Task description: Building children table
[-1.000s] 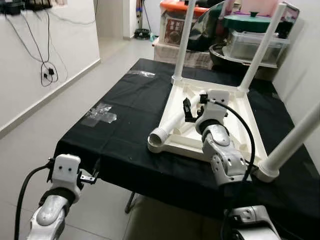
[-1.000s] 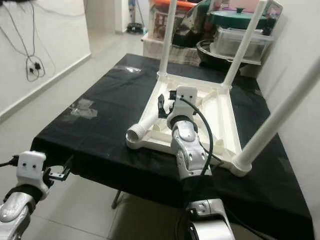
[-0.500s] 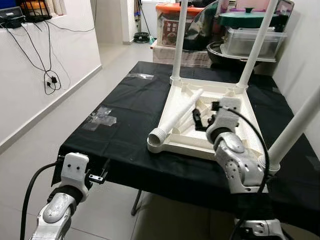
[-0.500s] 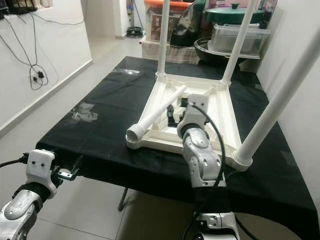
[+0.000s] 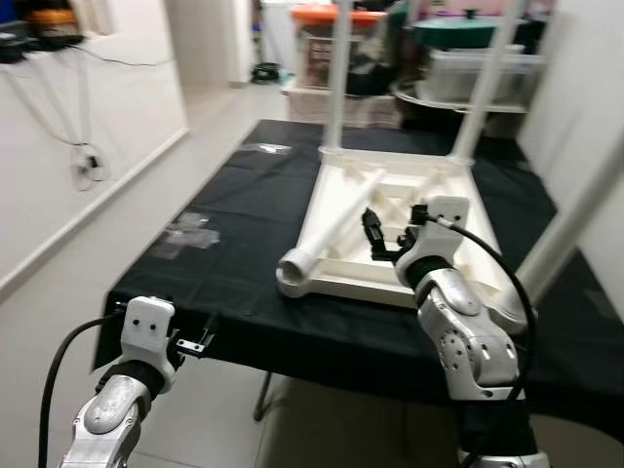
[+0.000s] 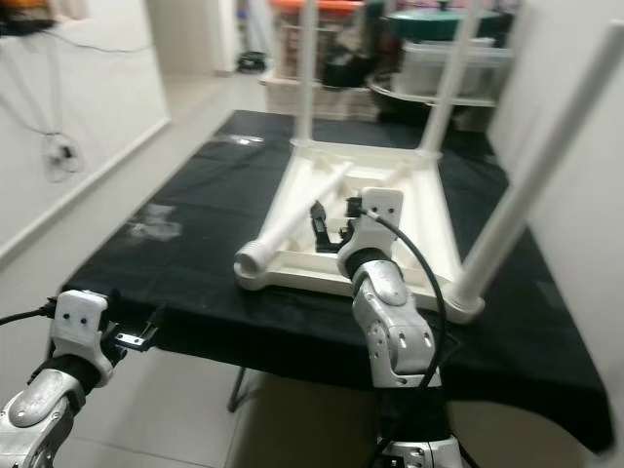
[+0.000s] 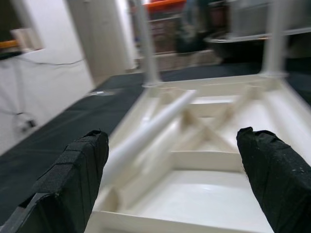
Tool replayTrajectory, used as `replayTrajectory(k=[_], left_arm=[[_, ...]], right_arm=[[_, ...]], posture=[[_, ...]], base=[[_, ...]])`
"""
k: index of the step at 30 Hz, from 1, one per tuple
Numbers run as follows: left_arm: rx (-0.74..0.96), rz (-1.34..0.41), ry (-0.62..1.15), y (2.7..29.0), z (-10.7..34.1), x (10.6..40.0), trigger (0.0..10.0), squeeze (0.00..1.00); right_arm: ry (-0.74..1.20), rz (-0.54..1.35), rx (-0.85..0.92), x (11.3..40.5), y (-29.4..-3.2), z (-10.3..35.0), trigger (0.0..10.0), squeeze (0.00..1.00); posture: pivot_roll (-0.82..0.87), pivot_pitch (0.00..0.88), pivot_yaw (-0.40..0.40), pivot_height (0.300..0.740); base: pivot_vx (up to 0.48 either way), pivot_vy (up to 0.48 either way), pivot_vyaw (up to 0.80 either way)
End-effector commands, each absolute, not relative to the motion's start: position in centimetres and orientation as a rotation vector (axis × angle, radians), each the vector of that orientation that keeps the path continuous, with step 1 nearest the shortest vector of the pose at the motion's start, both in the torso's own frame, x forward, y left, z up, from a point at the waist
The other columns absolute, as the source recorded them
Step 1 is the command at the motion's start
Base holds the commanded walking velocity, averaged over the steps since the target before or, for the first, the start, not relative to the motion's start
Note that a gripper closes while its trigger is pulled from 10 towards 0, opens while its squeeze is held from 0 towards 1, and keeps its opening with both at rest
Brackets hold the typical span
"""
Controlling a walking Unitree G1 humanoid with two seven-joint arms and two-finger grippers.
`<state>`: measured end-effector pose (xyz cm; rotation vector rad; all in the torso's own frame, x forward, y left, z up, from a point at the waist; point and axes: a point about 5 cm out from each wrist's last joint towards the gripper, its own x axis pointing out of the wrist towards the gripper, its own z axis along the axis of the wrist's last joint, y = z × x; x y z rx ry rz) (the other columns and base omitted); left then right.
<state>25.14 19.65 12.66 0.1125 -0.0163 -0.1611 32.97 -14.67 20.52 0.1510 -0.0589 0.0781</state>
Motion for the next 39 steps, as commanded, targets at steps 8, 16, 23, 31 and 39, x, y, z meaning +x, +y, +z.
replayTrajectory(k=[8,16,23,31,39], left_arm=[[0.117,-0.156,-0.068,19.7,13.3,25.0,10.0,0.0],[0.085,-0.138,-0.11,19.4,14.1,25.5,10.0,0.0],[0.085,-0.137,-0.118,19.3,14.5,25.7,10.0,0.0],[0.088,-0.135,-0.128,19.4,15.0,25.7,10.0,0.0],[0.089,-0.145,-0.128,19.1,15.1,25.7,10.0,0.0]], right_arm=[[-0.101,0.123,0.091,33.6,-13.8,20.8,10.0,0.0],[-0.07,0.221,0.115,33.9,-12.3,20.8,10.0,0.0],[-0.048,0.251,0.157,34.1,-11.6,20.6,10.0,0.0],[-0.047,0.275,0.158,34.3,-10.9,20.7,10.0,0.0],[-0.033,0.295,0.164,34.5,-10.5,20.8,10.0,0.0]], posture=[[0.01,0.0,-0.056,0.74],[0.02,0.0,-0.061,0.74],[0.04,0.0,-0.065,0.74],[0.05,0.0,-0.062,0.74],[0.05,0.0,-0.059,0.74]], base=[[0.0,0.195,-0.1],[0.094,0.0,0.0],[0.253,0.0,0.0],[0.253,0.0,0.0],[0.253,0.0,0.0]])
